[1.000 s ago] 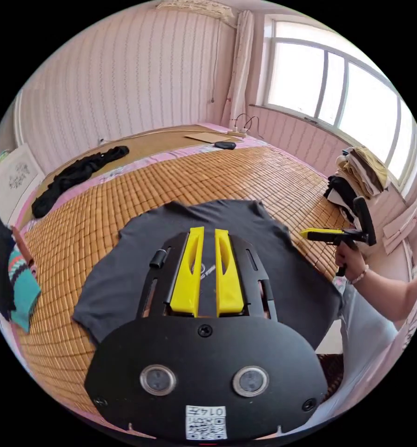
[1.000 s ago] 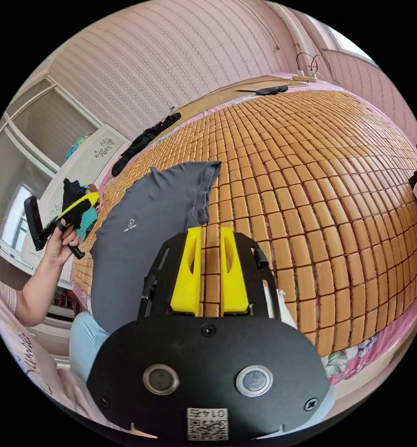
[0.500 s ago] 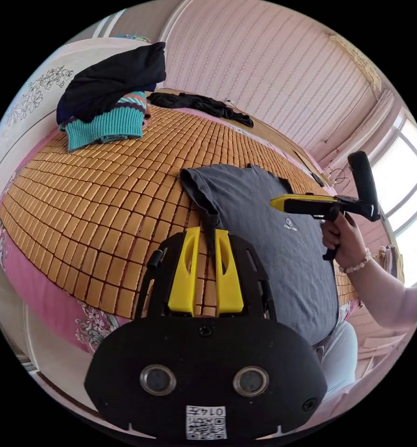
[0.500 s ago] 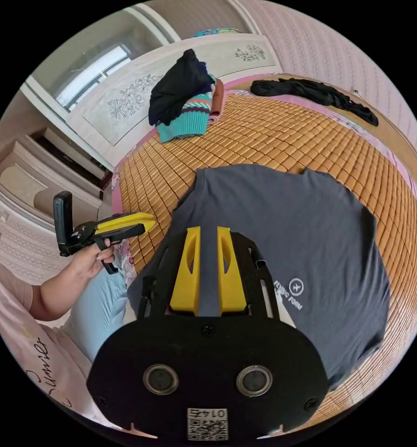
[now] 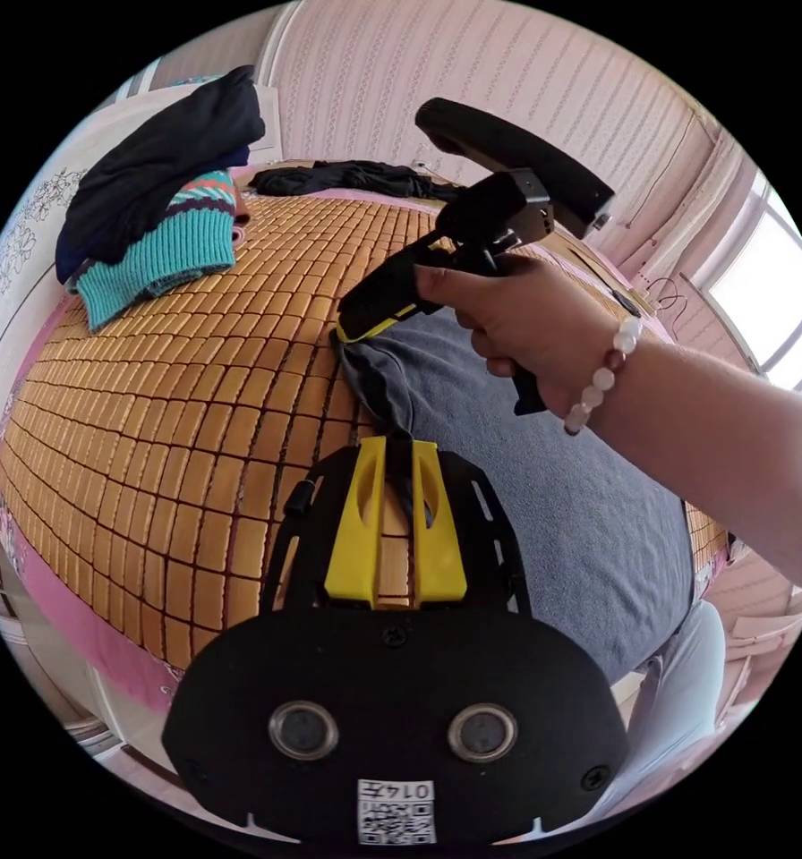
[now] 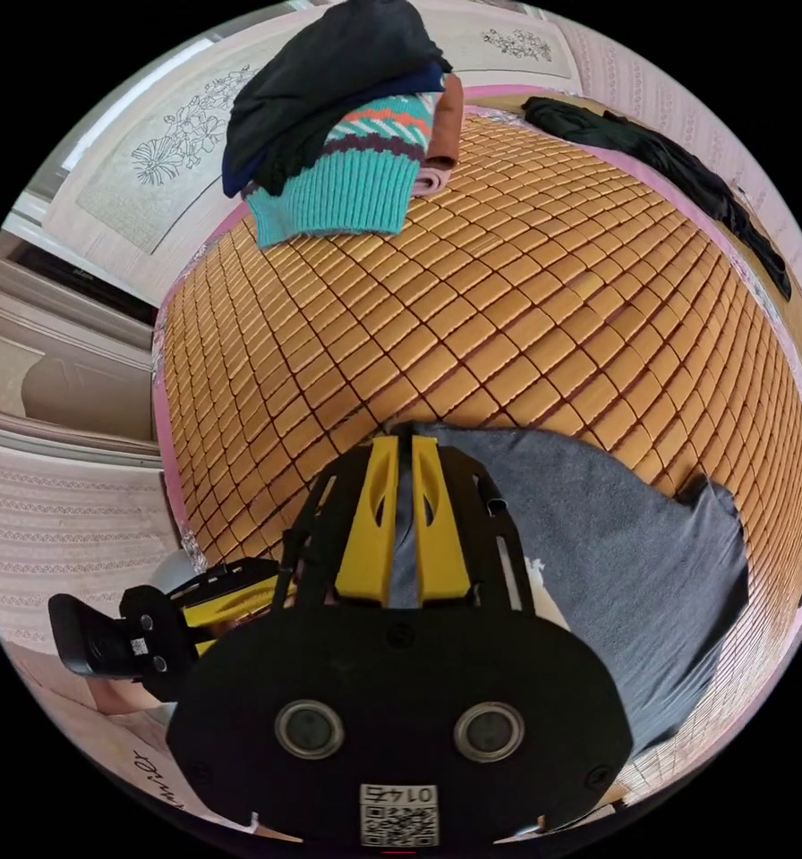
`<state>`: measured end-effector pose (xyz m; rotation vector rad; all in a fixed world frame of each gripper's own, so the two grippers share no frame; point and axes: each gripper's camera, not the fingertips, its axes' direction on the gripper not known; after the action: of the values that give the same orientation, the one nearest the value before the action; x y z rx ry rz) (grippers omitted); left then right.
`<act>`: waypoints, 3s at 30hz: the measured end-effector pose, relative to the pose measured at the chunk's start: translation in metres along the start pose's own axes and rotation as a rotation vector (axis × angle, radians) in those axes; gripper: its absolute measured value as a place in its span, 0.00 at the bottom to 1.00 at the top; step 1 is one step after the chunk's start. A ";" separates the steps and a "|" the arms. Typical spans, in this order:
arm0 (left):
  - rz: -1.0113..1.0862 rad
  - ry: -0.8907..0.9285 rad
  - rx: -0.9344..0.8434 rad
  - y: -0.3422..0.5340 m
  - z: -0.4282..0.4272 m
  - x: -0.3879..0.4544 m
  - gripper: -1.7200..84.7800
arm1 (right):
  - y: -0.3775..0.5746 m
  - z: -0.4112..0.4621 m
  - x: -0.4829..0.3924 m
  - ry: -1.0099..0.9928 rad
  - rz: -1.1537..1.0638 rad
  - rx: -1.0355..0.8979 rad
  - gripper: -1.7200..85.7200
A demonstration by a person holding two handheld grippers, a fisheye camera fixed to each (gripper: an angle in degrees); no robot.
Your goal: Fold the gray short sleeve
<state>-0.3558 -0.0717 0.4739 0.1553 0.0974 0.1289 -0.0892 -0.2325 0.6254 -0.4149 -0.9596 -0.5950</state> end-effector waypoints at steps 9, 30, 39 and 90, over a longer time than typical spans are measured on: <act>0.044 0.033 0.039 0.008 -0.020 0.005 0.07 | 0.033 -0.049 0.035 -0.089 0.030 0.165 0.02; 0.261 0.188 0.038 0.022 -0.045 0.053 0.09 | 0.245 -0.153 0.147 -0.007 0.415 0.336 0.09; 0.594 0.347 0.042 -0.039 -0.024 0.188 0.02 | 0.395 -0.212 0.188 0.278 0.788 0.404 0.09; 0.186 0.020 0.060 -0.154 -0.010 0.078 0.11 | 0.294 -0.311 0.228 0.157 0.530 0.317 0.16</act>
<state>-0.2619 -0.2102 0.4325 0.2229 0.1065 0.3129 0.3953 -0.2506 0.6389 -0.3143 -0.7351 0.0087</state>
